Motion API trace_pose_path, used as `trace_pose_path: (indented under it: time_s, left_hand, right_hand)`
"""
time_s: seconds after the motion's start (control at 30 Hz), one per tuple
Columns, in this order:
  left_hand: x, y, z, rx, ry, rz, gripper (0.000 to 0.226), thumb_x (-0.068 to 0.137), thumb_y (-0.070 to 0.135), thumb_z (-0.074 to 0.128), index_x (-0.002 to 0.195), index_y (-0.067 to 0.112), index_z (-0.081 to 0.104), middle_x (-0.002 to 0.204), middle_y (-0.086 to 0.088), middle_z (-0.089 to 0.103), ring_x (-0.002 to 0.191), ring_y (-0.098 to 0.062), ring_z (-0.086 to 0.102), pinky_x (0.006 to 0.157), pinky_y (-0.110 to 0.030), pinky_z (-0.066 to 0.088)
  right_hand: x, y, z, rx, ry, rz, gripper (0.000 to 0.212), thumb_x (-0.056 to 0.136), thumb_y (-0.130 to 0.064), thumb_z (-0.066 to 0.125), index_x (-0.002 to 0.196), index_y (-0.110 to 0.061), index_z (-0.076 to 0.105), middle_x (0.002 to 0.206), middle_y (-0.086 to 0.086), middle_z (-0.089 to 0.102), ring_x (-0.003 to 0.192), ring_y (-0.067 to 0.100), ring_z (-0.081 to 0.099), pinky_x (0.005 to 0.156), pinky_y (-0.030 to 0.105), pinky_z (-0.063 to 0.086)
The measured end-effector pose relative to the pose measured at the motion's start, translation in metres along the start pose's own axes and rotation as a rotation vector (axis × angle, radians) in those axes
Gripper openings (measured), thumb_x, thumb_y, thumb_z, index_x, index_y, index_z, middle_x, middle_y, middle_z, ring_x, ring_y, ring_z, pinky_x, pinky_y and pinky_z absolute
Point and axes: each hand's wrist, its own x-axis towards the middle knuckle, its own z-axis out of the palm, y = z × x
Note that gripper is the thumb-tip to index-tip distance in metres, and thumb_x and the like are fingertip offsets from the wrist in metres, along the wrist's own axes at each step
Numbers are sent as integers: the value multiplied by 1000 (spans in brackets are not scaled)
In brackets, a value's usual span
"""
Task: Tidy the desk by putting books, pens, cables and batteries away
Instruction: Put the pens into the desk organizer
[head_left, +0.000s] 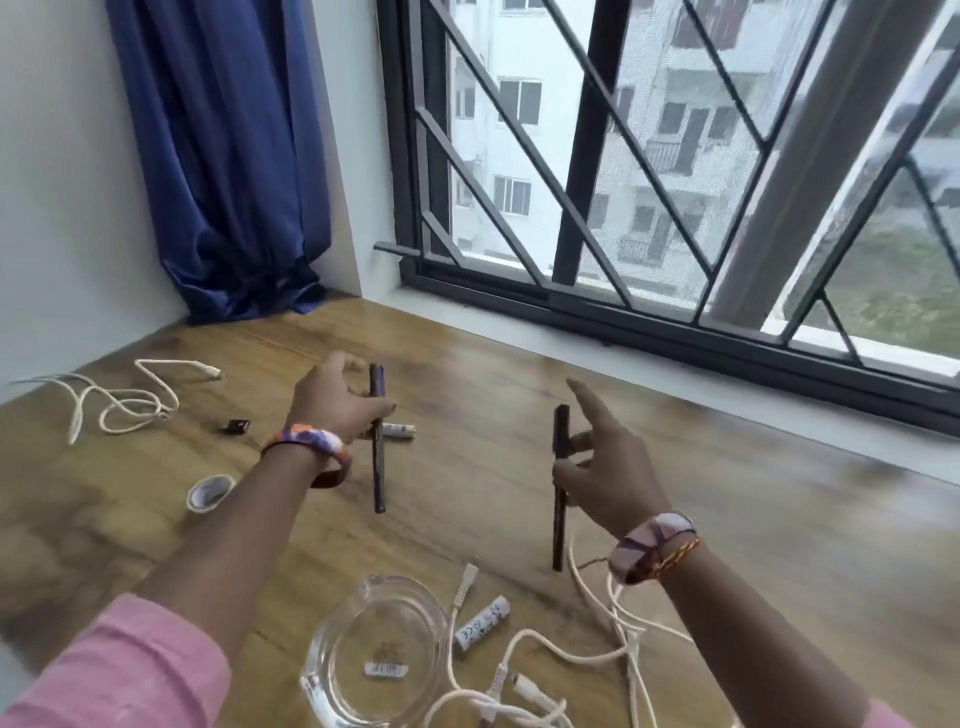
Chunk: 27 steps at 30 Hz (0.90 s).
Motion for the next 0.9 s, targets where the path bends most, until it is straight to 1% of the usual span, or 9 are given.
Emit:
trace_pose_path:
  time_s: [0.07, 0.13, 0.3, 0.4, 0.53, 0.63, 0.7, 0.77, 0.9]
  left_hand:
    - [-21, 36, 8, -102, -123, 117, 68, 75, 4, 71, 133, 25, 41, 96, -19, 66, 89, -32, 66, 82, -45, 55]
    - [-48, 72, 26, -270, -265, 190, 67, 81, -4, 63, 135, 29, 39, 94, -19, 66, 86, -29, 67, 80, -42, 56]
    - [-120, 153, 113, -456, -528, 327, 42, 80, -7, 63, 102, 28, 54, 87, -12, 69, 80, -18, 66, 72, -34, 56]
    - [-171, 204, 178, -434, -568, 496, 42, 73, -3, 72, 89, 29, 51, 80, -9, 70, 72, -17, 68, 64, -30, 57]
    - [-243, 264, 263, -486, -614, 667, 40, 66, -3, 77, 79, 24, 50, 73, -5, 71, 69, -19, 70, 65, -34, 58]
    - [-296, 307, 321, -536, -607, 780, 36, 67, -6, 74, 73, 22, 52, 67, 4, 65, 60, 1, 64, 63, -19, 54]
    - [-330, 331, 359, -536, -592, 871, 25, 72, -3, 70, 82, 17, 60, 74, 1, 66, 70, -7, 66, 71, -24, 54]
    - [-357, 348, 392, -490, -572, 949, 23, 76, -2, 65, 94, 11, 64, 82, -4, 69, 80, -17, 67, 77, -27, 53]
    - [-396, 370, 445, -347, -632, 1016, 27, 79, -4, 62, 102, 9, 64, 89, -7, 69, 80, -16, 64, 79, -20, 48]
  right_hand:
    - [-11, -4, -29, 25, 35, -90, 92, 77, 4, 59, 141, -48, 18, 93, 0, 60, 66, 26, 65, 71, 40, 57]
    - [-24, -4, -59, 35, 88, -146, 90, 77, 5, 58, 136, -51, 20, 89, -7, 55, 64, 27, 66, 67, 39, 58]
    - [-69, 32, -153, -25, 297, -174, 62, 79, 5, 58, 130, -28, 45, 87, -7, 55, 66, 27, 65, 64, 42, 57]
    - [-108, 71, -223, -126, 485, -145, 47, 81, 4, 56, 119, -24, 57, 92, -3, 64, 77, 19, 68, 66, 35, 57]
    - [-167, 121, -315, -297, 775, -100, 33, 75, 6, 62, 97, -18, 69, 83, -8, 66, 73, 14, 68, 71, 24, 53]
    - [-210, 153, -379, -441, 950, -41, 22, 75, 1, 66, 92, -13, 71, 83, 0, 72, 74, 18, 69, 74, 29, 53]
    - [-235, 172, -418, -516, 1045, 0, 22, 76, 0, 66, 95, -8, 71, 87, 9, 73, 76, 23, 69, 76, 33, 54]
    - [-249, 191, -449, -560, 1082, 50, 23, 76, 2, 65, 97, -5, 71, 90, 13, 73, 78, 27, 69, 79, 35, 54]
    - [-251, 229, -484, -566, 1028, 201, 28, 76, 2, 62, 102, -6, 70, 95, 14, 72, 89, 30, 68, 86, 38, 53]
